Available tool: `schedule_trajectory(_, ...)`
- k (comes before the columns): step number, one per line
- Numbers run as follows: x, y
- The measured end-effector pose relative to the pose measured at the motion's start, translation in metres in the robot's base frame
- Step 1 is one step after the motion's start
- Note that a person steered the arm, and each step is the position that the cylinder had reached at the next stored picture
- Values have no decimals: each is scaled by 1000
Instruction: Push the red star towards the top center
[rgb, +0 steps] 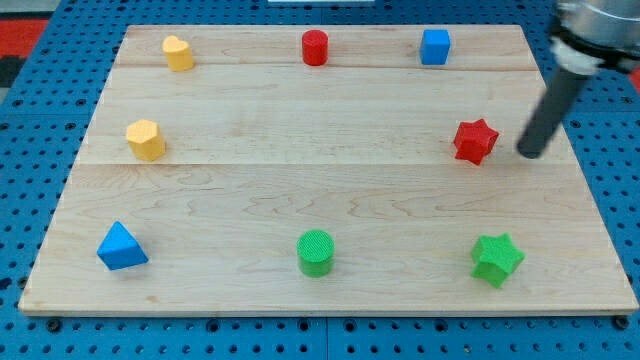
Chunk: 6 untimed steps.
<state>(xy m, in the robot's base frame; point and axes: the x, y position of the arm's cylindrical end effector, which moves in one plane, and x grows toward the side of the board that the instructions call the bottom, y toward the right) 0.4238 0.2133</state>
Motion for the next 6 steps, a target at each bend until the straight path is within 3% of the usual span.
schedule_trajectory(1,-11,-81)
schedule_trajectory(2,-33,-126)
schedule_trajectory(3,-96,-150)
schedule_trajectory(4,-115,-210)
schedule_trajectory(5,-76,-200)
schedule_trajectory(6,-68,-244)
